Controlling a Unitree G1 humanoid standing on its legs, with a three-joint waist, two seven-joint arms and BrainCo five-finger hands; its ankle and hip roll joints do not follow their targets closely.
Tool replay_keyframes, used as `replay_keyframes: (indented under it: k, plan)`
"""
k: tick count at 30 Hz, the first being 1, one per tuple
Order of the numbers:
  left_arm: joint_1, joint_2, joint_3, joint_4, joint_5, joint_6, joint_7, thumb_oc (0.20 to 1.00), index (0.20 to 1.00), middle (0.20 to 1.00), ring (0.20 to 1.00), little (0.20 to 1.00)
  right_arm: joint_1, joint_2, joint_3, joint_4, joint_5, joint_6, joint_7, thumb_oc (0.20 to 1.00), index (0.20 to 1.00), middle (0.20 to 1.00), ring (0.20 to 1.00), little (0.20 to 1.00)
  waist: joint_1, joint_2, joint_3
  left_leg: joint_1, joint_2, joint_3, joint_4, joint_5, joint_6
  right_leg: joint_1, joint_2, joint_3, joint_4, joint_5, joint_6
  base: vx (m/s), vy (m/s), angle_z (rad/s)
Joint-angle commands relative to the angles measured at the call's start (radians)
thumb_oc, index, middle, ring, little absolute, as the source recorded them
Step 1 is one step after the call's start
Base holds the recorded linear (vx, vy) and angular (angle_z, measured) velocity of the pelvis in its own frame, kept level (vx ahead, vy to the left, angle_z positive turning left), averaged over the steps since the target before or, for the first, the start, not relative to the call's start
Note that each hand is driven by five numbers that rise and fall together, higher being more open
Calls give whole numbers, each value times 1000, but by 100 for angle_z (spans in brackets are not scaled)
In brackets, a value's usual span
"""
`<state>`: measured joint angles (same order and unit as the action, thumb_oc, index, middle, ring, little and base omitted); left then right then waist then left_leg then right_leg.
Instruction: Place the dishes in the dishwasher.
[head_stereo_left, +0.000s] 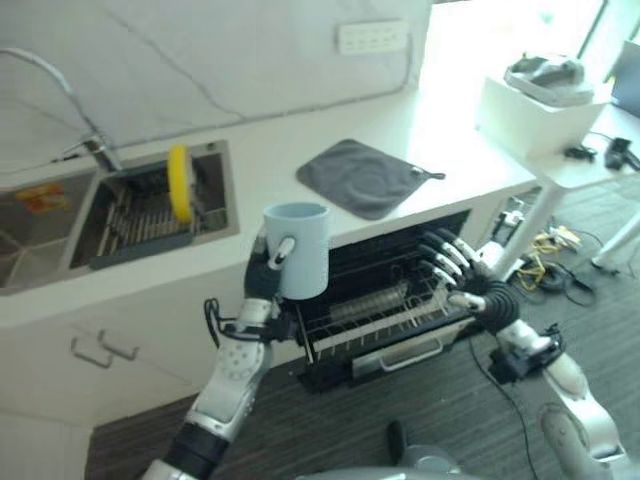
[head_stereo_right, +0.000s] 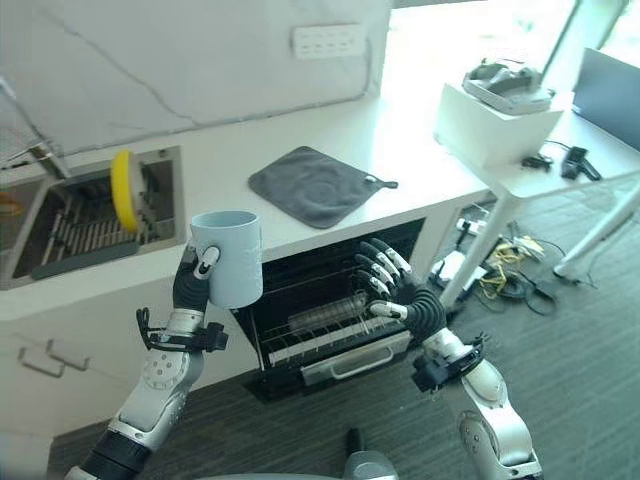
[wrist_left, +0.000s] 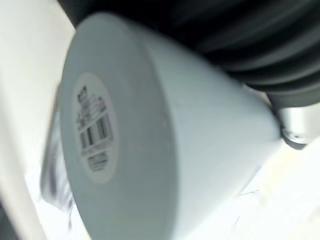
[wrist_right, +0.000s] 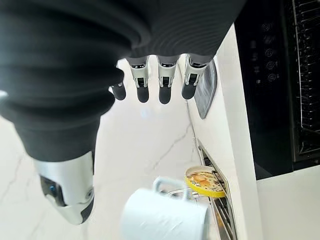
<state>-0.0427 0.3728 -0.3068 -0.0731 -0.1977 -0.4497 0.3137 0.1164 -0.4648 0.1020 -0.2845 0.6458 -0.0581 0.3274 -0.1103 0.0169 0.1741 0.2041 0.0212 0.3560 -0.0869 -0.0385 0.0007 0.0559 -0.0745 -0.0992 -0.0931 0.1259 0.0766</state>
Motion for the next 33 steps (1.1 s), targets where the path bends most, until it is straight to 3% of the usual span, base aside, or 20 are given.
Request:
replay_keyframes:
  k: [1,5,12,20,33]
  plan:
    - [-42,59,24,-48,131,-88,86,200,200,200,200,200,-63,14,15,-37,-40,-70,-53,1000,1000,1000,1000,1000,15,-54,-31,-17,30,-137,76,-105,-2,55,-106,-7,63,-135,98,23,-3,32]
    - [-36,74,31,-64,254,-98,208,200,200,200,200,200,-102,3,61,-41,-75,-52,-92,1000,1000,1000,1000,1000,47,-53,-38,-17,34,-159,53,-90,-12,74,-105,-39,55,-143,93,26,-7,27]
    - [-35,75,21,-69,366,-97,291,200,200,200,200,200,-145,7,127,-38,-100,-58,-107,1000,1000,1000,1000,1000,82,-53,-48,-16,39,-190,25,-73,-21,97,-102,-64,48,-157,88,36,-10,25]
    - [-81,72,-55,-58,328,-69,242,200,200,200,200,200,-270,-6,264,-36,-182,-31,-141,1000,1000,1000,1000,1000,132,-55,-55,-14,40,-226,13,-64,-27,125,-95,-79,36,-166,82,32,-20,21]
    - [-131,63,-116,-45,298,-25,219,200,200,200,200,200,-375,-4,336,7,-307,-4,-250,1000,1000,1000,1000,1000,142,-57,-57,-9,41,-225,12,-63,-30,133,-92,-76,32,-165,80,-1,-2,2]
